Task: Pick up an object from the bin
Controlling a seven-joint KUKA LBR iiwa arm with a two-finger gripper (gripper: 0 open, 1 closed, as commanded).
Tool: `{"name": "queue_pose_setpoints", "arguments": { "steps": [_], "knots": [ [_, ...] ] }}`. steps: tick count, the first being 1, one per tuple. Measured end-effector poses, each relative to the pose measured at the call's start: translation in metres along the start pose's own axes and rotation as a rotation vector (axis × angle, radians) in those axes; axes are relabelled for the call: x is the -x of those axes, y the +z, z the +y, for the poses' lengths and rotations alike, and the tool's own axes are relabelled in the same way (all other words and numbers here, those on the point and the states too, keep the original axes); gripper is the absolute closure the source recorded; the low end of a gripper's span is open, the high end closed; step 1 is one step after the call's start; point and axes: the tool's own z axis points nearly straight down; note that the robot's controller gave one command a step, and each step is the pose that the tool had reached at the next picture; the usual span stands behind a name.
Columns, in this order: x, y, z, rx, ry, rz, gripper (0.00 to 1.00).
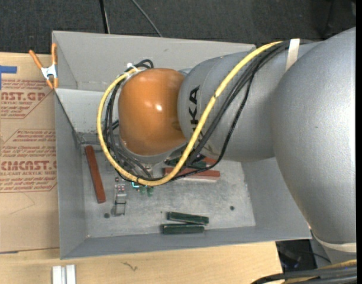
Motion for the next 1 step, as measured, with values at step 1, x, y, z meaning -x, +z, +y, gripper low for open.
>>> {"name": "queue_pose_setpoints", "arguments": {
  "steps": [1],
  "knots": [
    [0.0498,0.1111,0.0219,0.0,-0.161,-0.008,0.0]
  ]
}}
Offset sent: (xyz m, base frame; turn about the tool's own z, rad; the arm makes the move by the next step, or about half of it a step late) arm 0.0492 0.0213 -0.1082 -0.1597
